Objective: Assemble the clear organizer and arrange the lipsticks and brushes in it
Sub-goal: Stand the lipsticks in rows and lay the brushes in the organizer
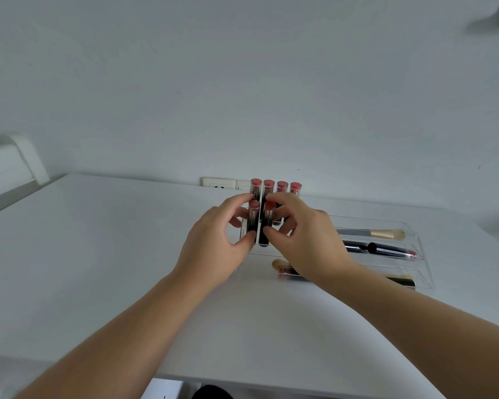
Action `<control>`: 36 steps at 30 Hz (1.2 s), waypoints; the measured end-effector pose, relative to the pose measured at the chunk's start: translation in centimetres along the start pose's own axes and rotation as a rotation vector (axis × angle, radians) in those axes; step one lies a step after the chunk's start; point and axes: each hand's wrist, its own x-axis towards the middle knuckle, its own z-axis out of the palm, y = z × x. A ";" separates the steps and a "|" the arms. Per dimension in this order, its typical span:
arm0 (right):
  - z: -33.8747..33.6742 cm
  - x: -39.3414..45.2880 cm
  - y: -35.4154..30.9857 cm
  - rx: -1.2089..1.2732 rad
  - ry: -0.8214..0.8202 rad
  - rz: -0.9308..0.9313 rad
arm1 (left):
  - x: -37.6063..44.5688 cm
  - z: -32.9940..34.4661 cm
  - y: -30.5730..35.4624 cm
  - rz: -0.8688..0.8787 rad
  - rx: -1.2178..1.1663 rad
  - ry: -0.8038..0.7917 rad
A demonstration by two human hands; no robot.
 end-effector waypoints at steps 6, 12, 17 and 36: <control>0.0 0.0 0.0 -0.011 -0.004 -0.012 | 0.1 0.1 0.0 0.005 0.007 -0.001; -0.1 0.0 0.0 -0.004 -0.010 -0.011 | 0.0 0.0 0.0 0.009 -0.002 0.004; -0.4 0.0 -0.2 0.000 -0.010 0.008 | 0.0 -0.2 0.2 0.011 -0.027 -0.003; -11.4 1.9 3.2 -0.416 -0.574 0.062 | 0.3 -0.4 0.5 -0.316 -0.260 -0.210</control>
